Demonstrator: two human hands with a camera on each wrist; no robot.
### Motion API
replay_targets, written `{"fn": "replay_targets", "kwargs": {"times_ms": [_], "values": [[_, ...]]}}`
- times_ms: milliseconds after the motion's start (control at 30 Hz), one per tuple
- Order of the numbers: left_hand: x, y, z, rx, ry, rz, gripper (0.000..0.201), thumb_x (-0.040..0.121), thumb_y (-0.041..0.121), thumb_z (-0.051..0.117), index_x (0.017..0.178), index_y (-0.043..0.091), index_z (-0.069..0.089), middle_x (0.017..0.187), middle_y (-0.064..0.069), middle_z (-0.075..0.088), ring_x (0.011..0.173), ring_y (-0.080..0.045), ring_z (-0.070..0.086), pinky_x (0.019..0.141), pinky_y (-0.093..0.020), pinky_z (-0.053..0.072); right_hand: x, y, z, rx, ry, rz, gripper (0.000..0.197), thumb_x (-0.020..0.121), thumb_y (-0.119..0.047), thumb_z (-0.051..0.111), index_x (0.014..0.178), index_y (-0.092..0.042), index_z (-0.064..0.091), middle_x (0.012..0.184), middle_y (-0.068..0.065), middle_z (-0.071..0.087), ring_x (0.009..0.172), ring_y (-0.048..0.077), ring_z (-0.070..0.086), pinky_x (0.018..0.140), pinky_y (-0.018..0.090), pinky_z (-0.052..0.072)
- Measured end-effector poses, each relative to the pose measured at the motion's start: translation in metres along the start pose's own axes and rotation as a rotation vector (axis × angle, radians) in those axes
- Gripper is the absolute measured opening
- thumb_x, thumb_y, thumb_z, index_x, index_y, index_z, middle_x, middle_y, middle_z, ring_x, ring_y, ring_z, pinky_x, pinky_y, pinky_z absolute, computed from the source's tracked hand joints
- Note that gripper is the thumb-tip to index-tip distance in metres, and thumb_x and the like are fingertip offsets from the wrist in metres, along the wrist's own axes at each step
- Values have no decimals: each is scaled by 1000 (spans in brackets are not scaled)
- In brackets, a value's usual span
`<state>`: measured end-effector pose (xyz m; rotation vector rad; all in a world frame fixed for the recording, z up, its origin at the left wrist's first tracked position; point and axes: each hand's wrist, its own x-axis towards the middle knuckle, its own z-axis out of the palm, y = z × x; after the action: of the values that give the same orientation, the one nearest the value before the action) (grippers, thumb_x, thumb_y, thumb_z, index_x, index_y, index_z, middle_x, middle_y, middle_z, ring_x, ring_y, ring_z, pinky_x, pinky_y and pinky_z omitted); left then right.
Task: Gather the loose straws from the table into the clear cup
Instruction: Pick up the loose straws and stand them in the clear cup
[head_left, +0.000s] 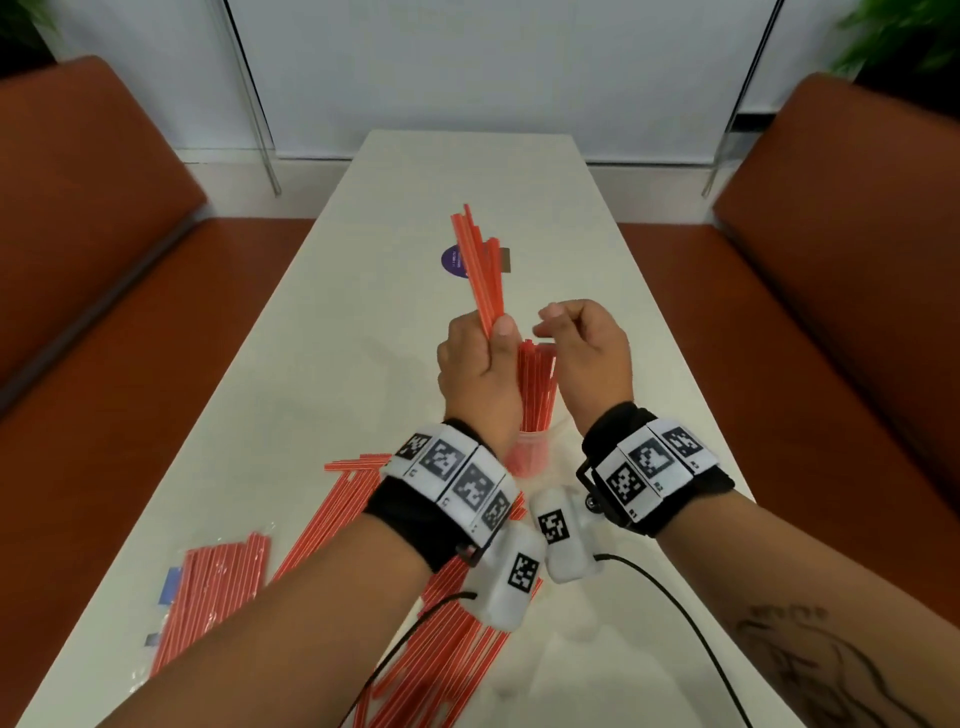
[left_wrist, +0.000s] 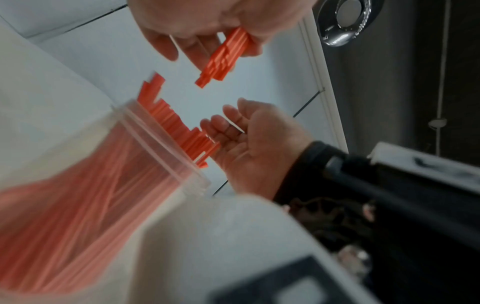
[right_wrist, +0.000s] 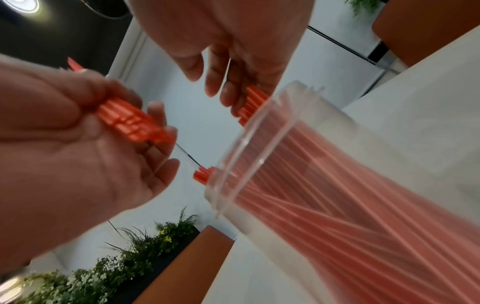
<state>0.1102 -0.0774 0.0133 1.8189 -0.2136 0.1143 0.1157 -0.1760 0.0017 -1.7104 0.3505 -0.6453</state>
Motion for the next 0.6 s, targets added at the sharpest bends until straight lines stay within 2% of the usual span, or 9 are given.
{"fn": "replay_targets", "kwargs": {"times_ms": [67, 100, 200, 267, 367, 467, 533, 600], "values": [[3, 1, 11, 133, 14, 37, 47, 90, 45, 28, 106, 10, 54, 116, -5, 48, 114, -23, 41, 102, -43, 35, -1, 0, -4, 26, 50, -33, 13, 93, -19, 49, 82, -19, 55, 80, -7, 60, 89, 24, 62, 84, 39, 52], [3, 1, 16, 190, 7, 44, 46, 91, 44, 29, 108, 9, 55, 120, -5, 46, 117, -24, 39, 104, -43, 33, -1, 1, -6, 11, 60, -54, 13, 94, -17, 48, 83, -18, 54, 82, -5, 60, 90, 24, 61, 83, 37, 51], [2, -6, 25, 381, -54, 38, 33, 97, 36, 34, 112, 14, 54, 132, 0, 38, 128, -21, 30, 111, -37, 21, -5, 6, -13, -29, 47, -73, 10, 94, -16, 46, 88, -14, 53, 90, 2, 60, 90, 20, 57, 80, 27, 46], [1, -12, 26, 474, -93, 33, 31, 96, 36, 35, 112, 18, 55, 138, 4, 33, 132, -19, 22, 109, -35, 15, -5, 9, -18, -48, 7, -67, 10, 95, -18, 45, 89, -14, 53, 93, 6, 61, 91, 20, 57, 79, 24, 46], [-2, -20, 23, 525, -140, 26, 33, 96, 38, 34, 112, 21, 57, 147, 6, 24, 138, -19, 13, 110, -40, 12, -6, 12, -23, -99, -110, -102, 13, 97, -22, 43, 94, -15, 53, 98, 9, 61, 89, 18, 57, 75, 17, 45], [-3, -26, 21, 585, -187, 33, 34, 96, 41, 32, 115, 22, 55, 153, 3, 14, 142, -22, 5, 110, -45, 12, -9, 11, -26, -212, -237, -206, 25, 94, -31, 38, 101, -13, 54, 98, 7, 58, 90, 14, 53, 80, 21, 43], [-3, -25, 21, 617, -209, 9, 31, 94, 38, 39, 115, 21, 53, 155, 1, 9, 144, -23, 3, 111, -44, 12, -11, 11, -26, -290, -273, -216, 29, 97, -25, 39, 110, -6, 55, 107, 13, 60, 100, 18, 53, 89, 30, 43], [-2, -23, 20, 609, -239, -42, 37, 89, 37, 49, 122, 19, 49, 156, 0, 6, 144, -23, 4, 112, -45, 14, -11, 12, -26, -385, -285, -218, 29, 98, -19, 40, 119, -6, 55, 117, 12, 58, 112, 21, 51, 99, 35, 41]]}}
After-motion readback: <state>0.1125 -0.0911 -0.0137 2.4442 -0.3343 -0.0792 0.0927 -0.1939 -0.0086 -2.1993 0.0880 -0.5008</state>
